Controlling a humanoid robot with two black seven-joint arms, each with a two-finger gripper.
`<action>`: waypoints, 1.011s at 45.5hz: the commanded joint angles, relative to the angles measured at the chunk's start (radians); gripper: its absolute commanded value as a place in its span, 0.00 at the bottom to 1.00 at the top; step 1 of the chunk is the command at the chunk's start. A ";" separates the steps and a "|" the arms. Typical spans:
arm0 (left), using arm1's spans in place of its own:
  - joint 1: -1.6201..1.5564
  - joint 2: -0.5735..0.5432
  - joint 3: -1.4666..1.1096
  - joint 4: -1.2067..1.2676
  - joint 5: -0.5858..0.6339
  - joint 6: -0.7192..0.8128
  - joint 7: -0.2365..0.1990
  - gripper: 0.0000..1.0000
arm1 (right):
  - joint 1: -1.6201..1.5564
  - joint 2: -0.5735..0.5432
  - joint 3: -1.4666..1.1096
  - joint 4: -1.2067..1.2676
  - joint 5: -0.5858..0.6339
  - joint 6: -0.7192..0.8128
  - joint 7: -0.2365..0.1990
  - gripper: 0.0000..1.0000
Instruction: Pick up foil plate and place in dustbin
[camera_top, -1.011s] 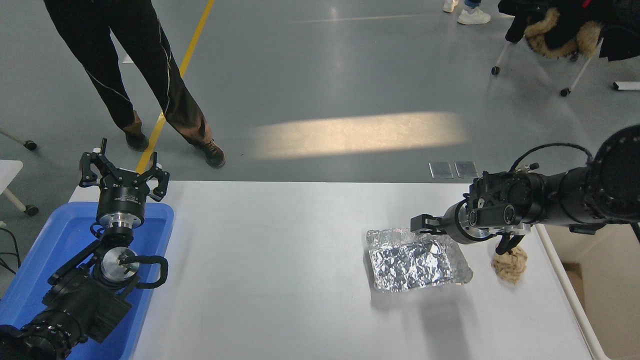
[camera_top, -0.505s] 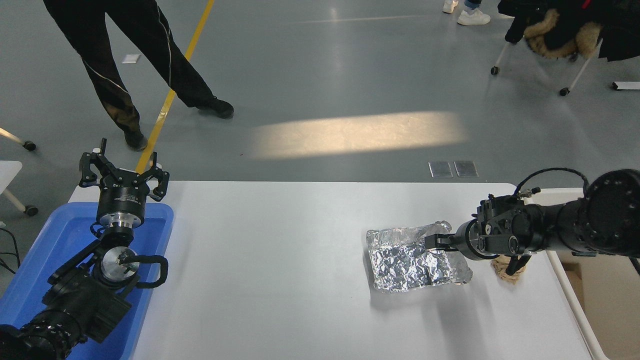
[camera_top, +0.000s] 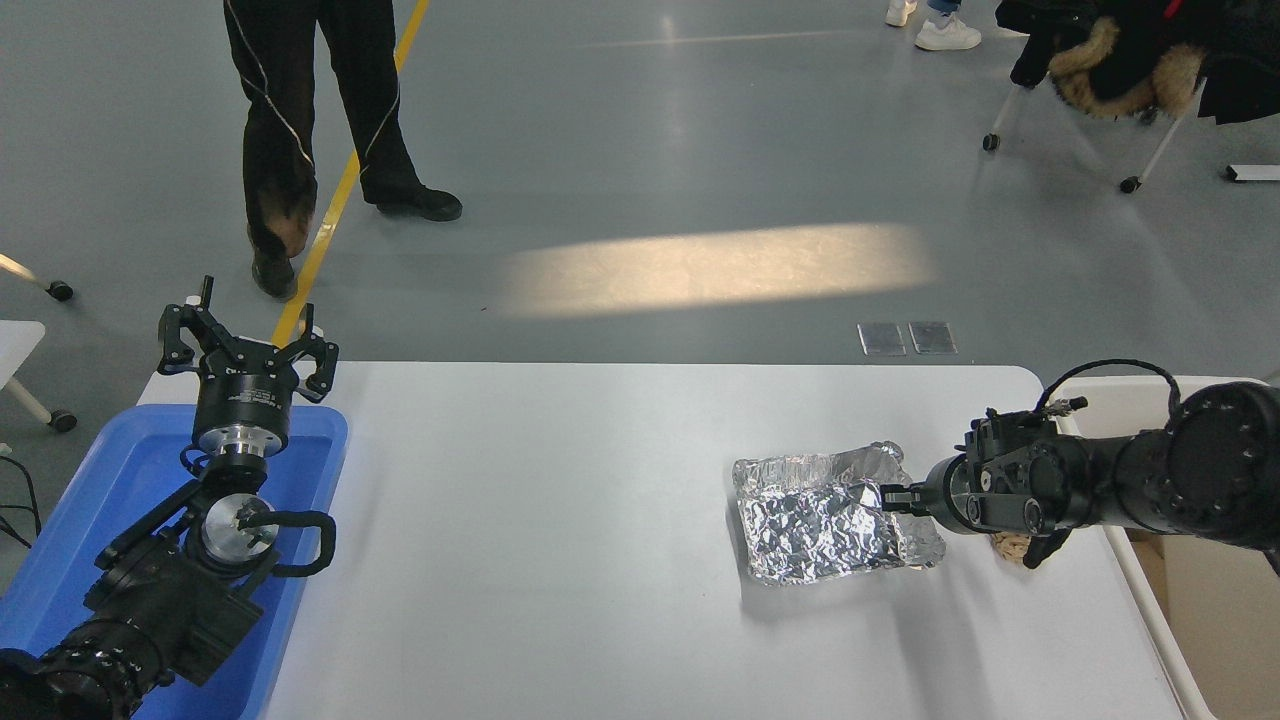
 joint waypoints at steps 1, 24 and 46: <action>0.000 0.000 0.000 0.001 0.000 0.001 0.000 0.99 | -0.002 0.001 0.005 0.000 -0.001 0.005 -0.002 0.00; 0.000 0.000 0.000 0.001 0.001 0.001 0.000 0.99 | 0.377 -0.247 -0.028 0.440 -0.003 0.007 0.000 0.00; 0.000 0.000 0.002 0.001 0.000 0.001 0.000 0.99 | 1.398 -0.368 -0.263 0.957 0.003 0.428 0.035 0.00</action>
